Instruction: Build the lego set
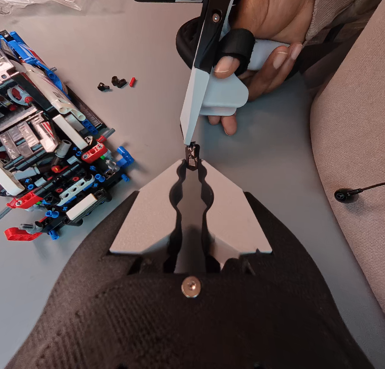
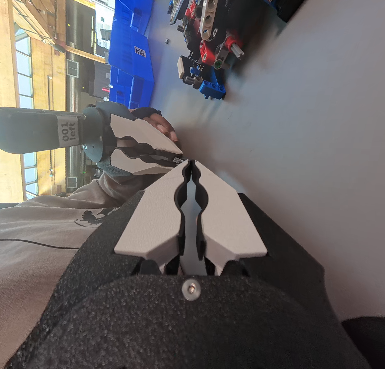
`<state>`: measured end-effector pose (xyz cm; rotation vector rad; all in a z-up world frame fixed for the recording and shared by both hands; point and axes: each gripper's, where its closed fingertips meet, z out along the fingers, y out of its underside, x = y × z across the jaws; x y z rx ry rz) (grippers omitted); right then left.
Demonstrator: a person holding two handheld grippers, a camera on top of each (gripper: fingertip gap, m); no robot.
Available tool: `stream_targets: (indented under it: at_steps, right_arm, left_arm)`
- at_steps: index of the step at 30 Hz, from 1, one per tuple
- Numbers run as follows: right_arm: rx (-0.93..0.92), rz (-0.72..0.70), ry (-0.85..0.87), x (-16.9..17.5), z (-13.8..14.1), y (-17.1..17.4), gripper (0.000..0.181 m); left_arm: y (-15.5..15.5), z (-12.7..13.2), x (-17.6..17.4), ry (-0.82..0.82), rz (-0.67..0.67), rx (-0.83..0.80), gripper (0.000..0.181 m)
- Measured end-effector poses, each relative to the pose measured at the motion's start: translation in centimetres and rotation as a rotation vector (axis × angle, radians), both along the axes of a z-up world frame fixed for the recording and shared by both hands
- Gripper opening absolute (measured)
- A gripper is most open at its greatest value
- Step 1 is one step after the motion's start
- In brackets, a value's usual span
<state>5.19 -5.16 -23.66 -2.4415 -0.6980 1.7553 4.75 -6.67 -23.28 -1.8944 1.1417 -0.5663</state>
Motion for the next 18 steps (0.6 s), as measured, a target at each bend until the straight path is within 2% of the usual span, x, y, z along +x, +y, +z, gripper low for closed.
stream_targets:
  at_steps: [8,13,15,18]
  right_arm:
    - [0.067,0.029,0.032,0.1,0.9,-0.3,0.0]
    - [0.206,0.063,0.011,0.3,1.3,-0.4,0.001]
    - [0.271,0.047,-0.013,0.6,1.3,0.4,0.019]
    - [0.257,0.024,0.018,1.2,2.2,0.8,0.015]
  left_arm:
    - [-0.2,1.3,0.2,-0.095,-0.015,-0.018,0.009]
    - [-0.3,1.9,0.3,-0.114,-0.025,0.002,0.009]
    - [-0.3,2.8,0.1,-0.152,-0.025,0.019,0.009]
    - [-0.2,4.1,0.0,-0.188,-0.018,0.072,0.009]
